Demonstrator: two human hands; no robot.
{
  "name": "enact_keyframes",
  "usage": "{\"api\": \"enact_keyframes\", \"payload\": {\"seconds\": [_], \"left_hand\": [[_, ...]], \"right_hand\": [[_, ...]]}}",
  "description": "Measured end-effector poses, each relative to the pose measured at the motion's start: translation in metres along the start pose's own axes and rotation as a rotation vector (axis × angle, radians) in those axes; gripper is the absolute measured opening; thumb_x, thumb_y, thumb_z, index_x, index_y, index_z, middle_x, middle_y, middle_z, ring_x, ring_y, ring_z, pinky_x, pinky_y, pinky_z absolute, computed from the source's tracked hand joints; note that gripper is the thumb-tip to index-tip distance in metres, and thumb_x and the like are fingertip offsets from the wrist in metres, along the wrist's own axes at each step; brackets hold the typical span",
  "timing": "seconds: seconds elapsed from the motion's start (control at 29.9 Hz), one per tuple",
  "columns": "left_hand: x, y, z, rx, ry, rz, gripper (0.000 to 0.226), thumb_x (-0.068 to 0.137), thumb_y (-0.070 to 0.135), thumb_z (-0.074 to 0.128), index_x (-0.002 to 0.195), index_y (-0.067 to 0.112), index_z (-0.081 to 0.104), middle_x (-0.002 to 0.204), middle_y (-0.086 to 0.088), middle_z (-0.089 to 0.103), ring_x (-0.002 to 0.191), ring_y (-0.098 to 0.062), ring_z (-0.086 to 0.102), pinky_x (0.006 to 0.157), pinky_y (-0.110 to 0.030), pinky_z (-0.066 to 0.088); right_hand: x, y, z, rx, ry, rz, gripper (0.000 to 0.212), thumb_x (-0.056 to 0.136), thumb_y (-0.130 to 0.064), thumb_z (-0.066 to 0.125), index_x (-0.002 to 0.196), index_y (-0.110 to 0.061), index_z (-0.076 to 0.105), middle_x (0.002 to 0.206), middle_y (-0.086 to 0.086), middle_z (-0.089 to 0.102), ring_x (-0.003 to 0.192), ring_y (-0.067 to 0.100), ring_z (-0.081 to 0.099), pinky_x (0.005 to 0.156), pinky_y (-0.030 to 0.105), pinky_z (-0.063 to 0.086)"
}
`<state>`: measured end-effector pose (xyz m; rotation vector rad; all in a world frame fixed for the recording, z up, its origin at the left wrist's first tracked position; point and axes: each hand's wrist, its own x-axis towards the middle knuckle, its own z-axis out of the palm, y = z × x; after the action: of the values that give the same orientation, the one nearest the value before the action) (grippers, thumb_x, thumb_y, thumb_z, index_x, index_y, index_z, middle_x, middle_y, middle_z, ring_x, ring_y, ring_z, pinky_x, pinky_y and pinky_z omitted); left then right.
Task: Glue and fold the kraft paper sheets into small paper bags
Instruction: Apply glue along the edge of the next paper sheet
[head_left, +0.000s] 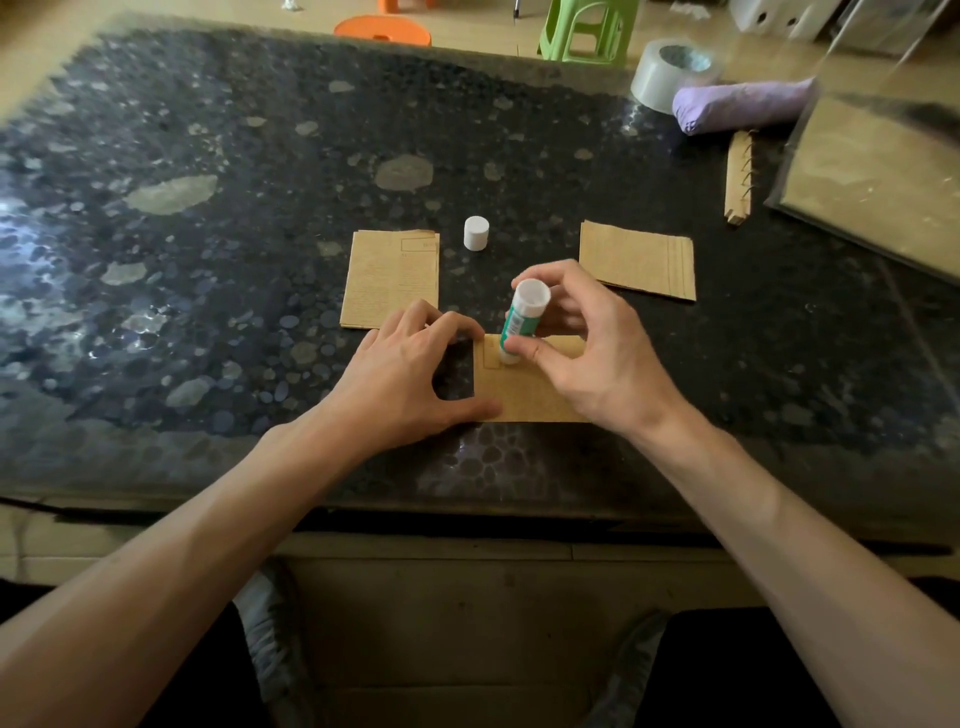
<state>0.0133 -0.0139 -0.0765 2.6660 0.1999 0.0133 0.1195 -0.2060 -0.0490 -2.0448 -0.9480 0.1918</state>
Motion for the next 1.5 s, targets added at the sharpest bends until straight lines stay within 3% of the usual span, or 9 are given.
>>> {"api": "enact_keyframes", "payload": {"seconds": [0.13, 0.33, 0.47, 0.63, 0.84, 1.0, 1.17, 1.4, 1.5], "left_hand": [[0.000, 0.001, 0.000, -0.001, 0.005, 0.004, 0.079, 0.068, 0.078, 0.063, 0.135, 0.041, 0.046, 0.117, 0.014, 0.037, 0.110, -0.007, 0.035, 0.098, -0.034, 0.036], [0.000, 0.001, -0.001, 0.004, -0.001, 0.000, 0.078, 0.068, 0.079, 0.062, 0.135, 0.042, 0.045, 0.117, 0.014, 0.036, 0.111, -0.007, 0.035, 0.098, -0.032, 0.034], [0.000, 0.002, -0.002, 0.010, -0.010, -0.003, 0.081, 0.066, 0.079, 0.060, 0.136, 0.042, 0.044, 0.117, 0.014, 0.035, 0.112, -0.006, 0.034, 0.100, -0.033, 0.035], [0.000, 0.002, -0.002, 0.010, -0.010, -0.006, 0.081, 0.066, 0.079, 0.061, 0.136, 0.042, 0.044, 0.117, 0.014, 0.036, 0.117, -0.011, 0.040, 0.101, -0.036, 0.038], [0.001, 0.002, -0.001, 0.024, -0.020, -0.006, 0.080, 0.070, 0.077, 0.065, 0.138, 0.041, 0.043, 0.119, 0.014, 0.034, 0.121, -0.013, 0.041, 0.099, -0.033, 0.034], [0.001, 0.002, -0.002, 0.021, -0.021, -0.008, 0.079, 0.070, 0.077, 0.065, 0.138, 0.041, 0.043, 0.125, 0.010, 0.040, 0.120, -0.013, 0.041, 0.102, -0.036, 0.036], [0.001, 0.002, -0.003, 0.019, -0.035, -0.017, 0.081, 0.069, 0.078, 0.063, 0.138, 0.042, 0.043, 0.122, 0.013, 0.037, 0.120, -0.011, 0.039, 0.101, -0.035, 0.035], [0.001, 0.003, -0.003, 0.021, -0.041, -0.020, 0.080, 0.071, 0.076, 0.066, 0.139, 0.042, 0.043, 0.122, 0.014, 0.035, 0.122, -0.012, 0.040, 0.102, -0.035, 0.034], [0.001, 0.002, -0.002, 0.021, -0.032, -0.016, 0.078, 0.071, 0.075, 0.067, 0.138, 0.041, 0.043, 0.125, 0.011, 0.039, 0.122, -0.013, 0.041, 0.100, -0.034, 0.034]], "right_hand": [[0.000, 0.000, 0.003, -0.015, -0.019, 0.009, 0.037, 0.092, -0.026, 0.079, 0.124, -0.026, 0.059, 0.116, -0.013, 0.070, 0.113, 0.004, 0.067, 0.100, 0.033, 0.056], [0.001, -0.005, 0.010, -0.044, 0.043, 0.022, 0.041, 0.086, -0.042, 0.082, 0.118, -0.032, 0.059, 0.108, -0.025, 0.063, 0.107, -0.006, 0.062, 0.089, 0.012, 0.052], [0.001, -0.002, 0.007, -0.072, 0.048, 0.037, 0.040, 0.086, -0.039, 0.082, 0.121, -0.032, 0.065, 0.105, -0.024, 0.066, 0.106, -0.005, 0.063, 0.091, 0.015, 0.051], [0.000, -0.002, 0.003, -0.063, -0.032, 0.052, 0.038, 0.091, -0.027, 0.079, 0.127, -0.029, 0.066, 0.119, -0.016, 0.071, 0.117, 0.003, 0.065, 0.104, 0.033, 0.054], [-0.003, -0.006, 0.000, -0.114, -0.068, 0.043, 0.033, 0.094, -0.024, 0.075, 0.126, -0.027, 0.066, 0.118, -0.014, 0.071, 0.117, 0.004, 0.064, 0.104, 0.031, 0.053], [-0.007, -0.007, 0.003, -0.200, 0.027, 0.025, 0.030, 0.091, -0.042, 0.078, 0.112, -0.024, 0.067, 0.101, -0.016, 0.068, 0.097, 0.001, 0.064, 0.081, 0.007, 0.046], [-0.009, -0.009, 0.003, -0.215, 0.032, 0.040, 0.031, 0.090, -0.041, 0.078, 0.112, -0.022, 0.068, 0.102, -0.015, 0.068, 0.097, 0.001, 0.063, 0.079, 0.005, 0.045], [-0.010, -0.008, 0.001, -0.244, -0.047, 0.048, 0.035, 0.095, -0.027, 0.075, 0.128, -0.024, 0.065, 0.118, -0.008, 0.070, 0.113, 0.009, 0.063, 0.095, 0.028, 0.055], [-0.012, -0.006, 0.001, -0.270, -0.018, 0.038, 0.033, 0.094, -0.033, 0.075, 0.123, -0.022, 0.065, 0.112, -0.010, 0.069, 0.105, 0.005, 0.061, 0.088, 0.013, 0.047]]}}
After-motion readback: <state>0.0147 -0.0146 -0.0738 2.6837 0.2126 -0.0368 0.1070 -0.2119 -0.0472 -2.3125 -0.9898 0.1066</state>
